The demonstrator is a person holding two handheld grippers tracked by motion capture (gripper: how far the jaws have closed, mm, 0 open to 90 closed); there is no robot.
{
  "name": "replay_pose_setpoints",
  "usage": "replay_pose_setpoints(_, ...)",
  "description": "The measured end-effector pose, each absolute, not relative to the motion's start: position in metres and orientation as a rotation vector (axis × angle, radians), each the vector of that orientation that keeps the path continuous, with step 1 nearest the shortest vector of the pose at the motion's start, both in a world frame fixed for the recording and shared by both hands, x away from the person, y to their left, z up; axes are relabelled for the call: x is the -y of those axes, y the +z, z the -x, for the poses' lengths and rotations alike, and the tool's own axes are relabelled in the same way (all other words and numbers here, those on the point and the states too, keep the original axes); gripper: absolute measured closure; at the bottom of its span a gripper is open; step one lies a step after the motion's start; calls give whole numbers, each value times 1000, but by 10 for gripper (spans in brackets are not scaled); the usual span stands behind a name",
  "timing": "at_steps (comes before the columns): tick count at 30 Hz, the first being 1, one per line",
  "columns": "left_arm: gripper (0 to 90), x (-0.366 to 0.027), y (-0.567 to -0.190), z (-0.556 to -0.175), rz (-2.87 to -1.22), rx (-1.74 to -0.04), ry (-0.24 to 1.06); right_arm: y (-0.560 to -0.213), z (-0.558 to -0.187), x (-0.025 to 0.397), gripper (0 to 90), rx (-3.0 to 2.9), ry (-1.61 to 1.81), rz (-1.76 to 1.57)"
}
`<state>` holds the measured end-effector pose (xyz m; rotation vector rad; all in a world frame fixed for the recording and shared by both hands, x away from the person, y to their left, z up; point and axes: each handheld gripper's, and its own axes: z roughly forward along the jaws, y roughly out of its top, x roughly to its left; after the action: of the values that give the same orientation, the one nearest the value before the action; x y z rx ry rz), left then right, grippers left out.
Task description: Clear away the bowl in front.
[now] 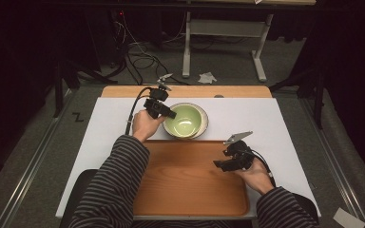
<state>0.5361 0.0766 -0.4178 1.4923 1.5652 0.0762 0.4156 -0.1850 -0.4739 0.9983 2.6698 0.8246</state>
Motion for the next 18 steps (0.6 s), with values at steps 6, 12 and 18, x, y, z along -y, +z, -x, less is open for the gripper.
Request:
replay_pose_setpoints(6,843,-73,-415,-531,-1517,-1544,67,-474,-416,185,400,-2672,832,-1003)
replay_pose_setpoints(12,843,-70,-412,-524,-1536,-1529,60,-474,-416,185,400,-2665,838,-998)
replay_pose_setpoints(18,843,-67,-407,-518,-1533,-1514,59,-474,-416,186,400,-2665,839,-996)
